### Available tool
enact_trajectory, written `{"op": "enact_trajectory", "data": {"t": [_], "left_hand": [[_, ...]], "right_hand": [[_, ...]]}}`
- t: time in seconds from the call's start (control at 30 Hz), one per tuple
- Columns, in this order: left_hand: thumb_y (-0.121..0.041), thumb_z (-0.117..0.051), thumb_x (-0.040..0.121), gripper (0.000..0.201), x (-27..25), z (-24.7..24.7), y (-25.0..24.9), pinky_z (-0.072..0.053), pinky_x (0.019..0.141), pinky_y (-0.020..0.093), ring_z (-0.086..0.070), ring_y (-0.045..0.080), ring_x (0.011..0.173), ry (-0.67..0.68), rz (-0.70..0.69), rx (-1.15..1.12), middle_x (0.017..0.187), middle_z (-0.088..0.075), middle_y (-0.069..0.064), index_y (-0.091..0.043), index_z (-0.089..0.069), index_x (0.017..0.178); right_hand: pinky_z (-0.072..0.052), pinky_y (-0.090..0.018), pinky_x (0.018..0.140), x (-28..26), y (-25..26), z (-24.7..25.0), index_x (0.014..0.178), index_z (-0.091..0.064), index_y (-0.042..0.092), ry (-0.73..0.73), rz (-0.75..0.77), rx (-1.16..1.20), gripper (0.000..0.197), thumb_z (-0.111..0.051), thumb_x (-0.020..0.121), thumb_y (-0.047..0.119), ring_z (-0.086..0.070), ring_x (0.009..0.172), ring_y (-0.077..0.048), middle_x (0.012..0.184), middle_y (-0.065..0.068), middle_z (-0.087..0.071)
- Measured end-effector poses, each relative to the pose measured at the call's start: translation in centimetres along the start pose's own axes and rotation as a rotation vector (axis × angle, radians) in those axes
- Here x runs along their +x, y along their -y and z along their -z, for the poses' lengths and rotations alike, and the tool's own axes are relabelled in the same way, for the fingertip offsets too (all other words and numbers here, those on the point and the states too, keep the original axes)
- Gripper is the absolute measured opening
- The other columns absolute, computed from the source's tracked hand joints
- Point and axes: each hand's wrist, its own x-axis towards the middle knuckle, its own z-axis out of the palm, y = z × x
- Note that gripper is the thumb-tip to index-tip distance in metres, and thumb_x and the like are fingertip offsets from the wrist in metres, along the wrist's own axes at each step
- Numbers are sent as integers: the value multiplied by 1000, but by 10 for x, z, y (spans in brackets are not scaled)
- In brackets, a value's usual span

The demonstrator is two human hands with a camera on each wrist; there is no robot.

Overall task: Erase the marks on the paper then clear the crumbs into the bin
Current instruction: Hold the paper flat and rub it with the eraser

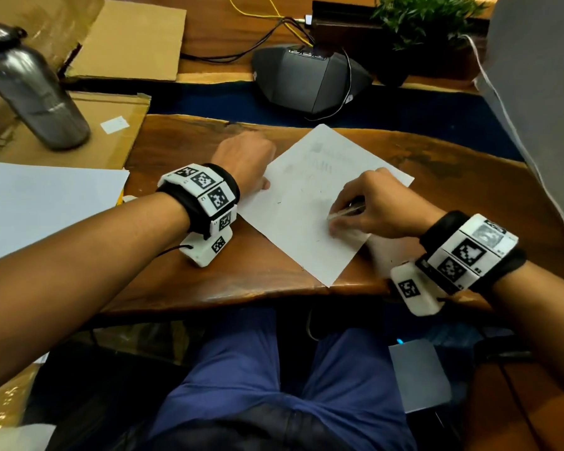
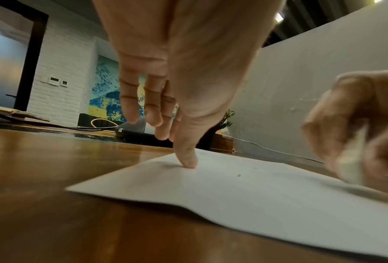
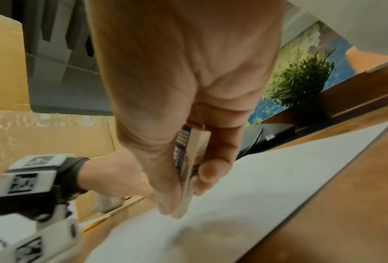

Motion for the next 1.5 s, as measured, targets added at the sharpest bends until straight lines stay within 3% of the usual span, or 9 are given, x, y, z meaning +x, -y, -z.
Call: {"op": "enact_trajectory", "data": {"t": [0.3, 0.4, 0.47, 0.53, 0.67, 0.87, 1.17, 1.37, 1.5], "left_hand": [[-75, -56, 79, 63, -46, -2, -41, -35, 56, 31, -50, 16, 67, 243, -22, -133, 75, -55, 2, -12, -56, 73], [-81, -58, 70, 99, -37, -9, -44, -40, 91, 34, -45, 32, 123, 397, -68, -54, 130, -52, 19, 3, -57, 122], [-80, -64, 66, 129, -28, -12, -38, -20, 119, 42, -4, 32, 150, 481, -114, -32, 163, -4, 18, 1, -13, 154], [-79, -67, 63, 141, -16, -15, -27, -6, 123, 45, 13, 26, 150, 518, -176, -44, 162, 19, 11, -6, 11, 155], [-78, -67, 63, 140, -2, -19, -14, 3, 122, 47, 18, 19, 149, 540, -253, -34, 160, 26, 1, -16, 18, 154], [-76, -69, 64, 136, 12, -20, -8, 10, 120, 49, 22, 15, 147, 539, -291, -57, 160, 28, -5, -23, 20, 154], [-77, -71, 61, 138, 17, -22, -7, 9, 118, 56, 22, 15, 147, 551, -288, -57, 159, 29, -6, -30, 22, 153], [-79, -70, 59, 139, 17, -22, -8, 7, 117, 61, 19, 16, 149, 538, -277, -30, 160, 26, -6, -29, 19, 153], [-78, -70, 60, 139, 17, -24, -8, 8, 117, 60, 19, 16, 149, 540, -280, -39, 160, 26, -6, -29, 20, 153]], "right_hand": [[-62, -33, 69, 8, -16, -8, 90, -80, 14, -134, -171, -48, 12, -80, 83, 25, -67, 76, -13, 87, 0, -74], [-61, -36, 72, 7, -8, -8, 89, -80, 13, -79, -137, -64, 12, -81, 82, 24, -66, 77, -14, 86, 0, -74], [-61, -36, 74, 5, -4, -7, 91, -81, 14, -28, -109, -66, 16, -82, 81, 26, -66, 78, -14, 87, -1, -75], [-60, -32, 75, 5, -2, -4, 92, -81, 14, 21, -83, -64, 18, -83, 80, 28, -67, 79, -13, 88, 0, -75], [-43, -3, 58, 22, 2, 7, 91, -80, 14, 2, -14, -60, 19, -85, 78, 26, -60, 65, 1, 86, 3, -75], [-55, -24, 68, 70, 2, 10, 88, -80, 12, -99, 0, -56, 20, -86, 76, 27, -68, 76, -12, 85, 0, -76], [-54, -18, 68, 41, 14, -3, 88, -81, 20, 140, 98, -65, 17, -85, 77, 32, -65, 69, -2, 81, 9, -76], [-49, -19, 66, 82, -3, 13, 84, -80, 17, -68, 5, -87, 16, -84, 76, 30, -67, 72, -10, 82, 3, -77], [-55, -24, 69, 52, 9, 0, 87, -81, 17, 42, 86, -79, 16, -84, 77, 29, -67, 70, -8, 82, 4, -76]]}}
